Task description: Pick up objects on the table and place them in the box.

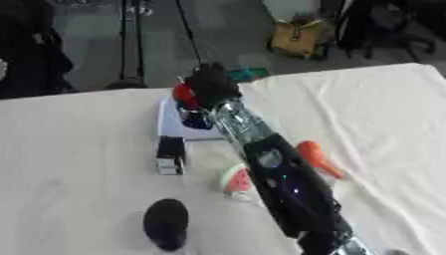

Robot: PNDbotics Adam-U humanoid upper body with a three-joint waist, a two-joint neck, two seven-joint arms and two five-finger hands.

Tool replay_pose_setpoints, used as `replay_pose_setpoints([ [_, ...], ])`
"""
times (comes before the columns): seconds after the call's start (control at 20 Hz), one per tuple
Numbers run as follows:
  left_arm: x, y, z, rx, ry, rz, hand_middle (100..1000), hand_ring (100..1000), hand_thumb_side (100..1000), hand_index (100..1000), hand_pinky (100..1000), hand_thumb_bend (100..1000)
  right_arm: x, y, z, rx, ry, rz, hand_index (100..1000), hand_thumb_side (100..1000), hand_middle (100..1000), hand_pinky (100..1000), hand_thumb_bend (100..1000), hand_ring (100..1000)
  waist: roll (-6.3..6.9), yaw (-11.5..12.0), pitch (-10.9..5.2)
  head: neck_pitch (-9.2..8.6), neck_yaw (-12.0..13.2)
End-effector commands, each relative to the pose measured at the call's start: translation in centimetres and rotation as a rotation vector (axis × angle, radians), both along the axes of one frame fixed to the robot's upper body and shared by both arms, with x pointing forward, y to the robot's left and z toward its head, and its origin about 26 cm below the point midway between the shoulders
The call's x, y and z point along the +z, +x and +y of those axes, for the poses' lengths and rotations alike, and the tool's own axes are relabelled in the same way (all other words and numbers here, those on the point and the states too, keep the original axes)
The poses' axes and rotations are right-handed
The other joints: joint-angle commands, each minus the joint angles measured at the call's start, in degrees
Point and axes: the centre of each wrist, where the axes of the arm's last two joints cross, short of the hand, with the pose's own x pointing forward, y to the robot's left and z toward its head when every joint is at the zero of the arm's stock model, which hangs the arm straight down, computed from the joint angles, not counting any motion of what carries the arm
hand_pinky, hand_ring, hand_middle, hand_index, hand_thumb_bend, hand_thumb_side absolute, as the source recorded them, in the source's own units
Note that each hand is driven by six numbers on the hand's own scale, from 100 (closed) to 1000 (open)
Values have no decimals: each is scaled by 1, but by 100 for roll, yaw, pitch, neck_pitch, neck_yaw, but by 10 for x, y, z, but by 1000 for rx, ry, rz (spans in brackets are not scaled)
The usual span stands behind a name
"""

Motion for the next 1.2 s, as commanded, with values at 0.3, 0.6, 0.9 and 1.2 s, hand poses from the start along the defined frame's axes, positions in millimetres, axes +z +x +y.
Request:
replay_pose_setpoints([
  [0.3,6,-1,-3,-17,-2,-21,753,671,940,699,701,100,-16,-1,10,-41,0,-31,725,645,530,882,100,876,71,99,-97,-91,-88],
  [0.6,5,-1,-4,-23,-5,-18,746,670,939,698,702,100,-24,-2,13,-74,28,-66,705,604,478,886,100,862,107,126,-82,-147,-145],
  [0.9,5,-1,-5,-30,-7,-14,747,672,940,699,703,100,-13,0,11,-125,71,-114,696,552,465,887,100,855,142,147,-70,-200,-190],
  [1.2,4,-1,-6,-34,-7,-10,748,673,940,699,704,100,-5,1,11,-144,82,-134,695,547,465,886,100,855,163,143,-67,-213,-223],
])
